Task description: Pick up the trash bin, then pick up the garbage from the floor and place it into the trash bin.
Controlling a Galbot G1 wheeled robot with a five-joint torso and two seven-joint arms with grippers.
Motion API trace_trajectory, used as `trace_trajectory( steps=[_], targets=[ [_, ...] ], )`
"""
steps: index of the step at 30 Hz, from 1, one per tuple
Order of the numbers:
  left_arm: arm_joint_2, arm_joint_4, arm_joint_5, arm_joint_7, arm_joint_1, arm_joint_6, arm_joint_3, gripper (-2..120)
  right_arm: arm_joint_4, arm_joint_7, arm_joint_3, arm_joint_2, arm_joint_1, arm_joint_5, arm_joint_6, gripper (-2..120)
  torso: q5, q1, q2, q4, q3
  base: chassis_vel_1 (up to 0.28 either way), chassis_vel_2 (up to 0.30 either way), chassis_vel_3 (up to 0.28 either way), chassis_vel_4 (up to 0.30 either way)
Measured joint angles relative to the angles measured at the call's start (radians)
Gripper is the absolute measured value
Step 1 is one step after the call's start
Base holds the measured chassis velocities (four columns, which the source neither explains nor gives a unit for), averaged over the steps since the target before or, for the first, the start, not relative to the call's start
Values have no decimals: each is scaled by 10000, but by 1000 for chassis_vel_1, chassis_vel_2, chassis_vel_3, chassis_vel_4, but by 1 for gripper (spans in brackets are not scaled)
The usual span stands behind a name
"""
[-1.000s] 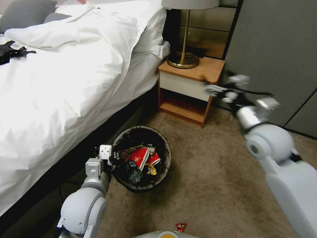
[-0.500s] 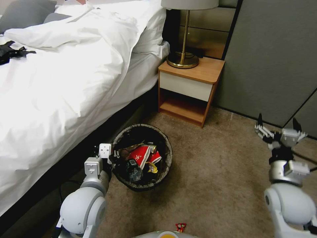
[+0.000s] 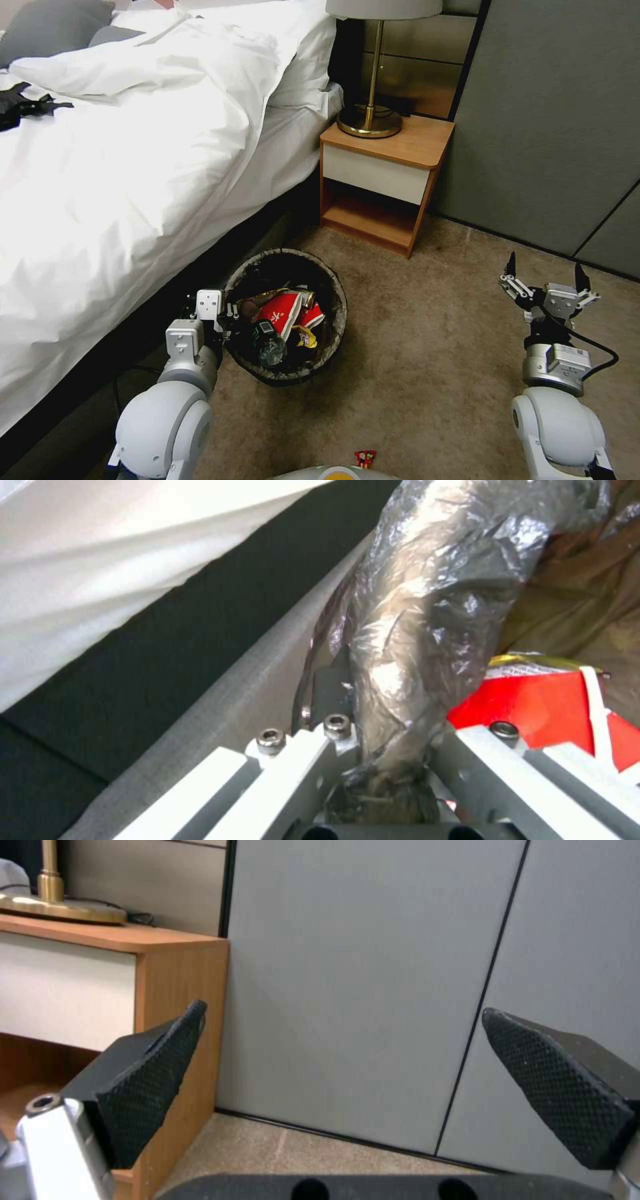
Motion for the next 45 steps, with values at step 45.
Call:
trace_trajectory(
  steps=[45],
  targets=[
    [-120, 89, 173, -6, 75, 60, 82, 0, -258, 172, -318, 7, 119, 1, -86, 100, -1, 0, 0, -1, 0, 27, -27, -25, 26]
  ],
)
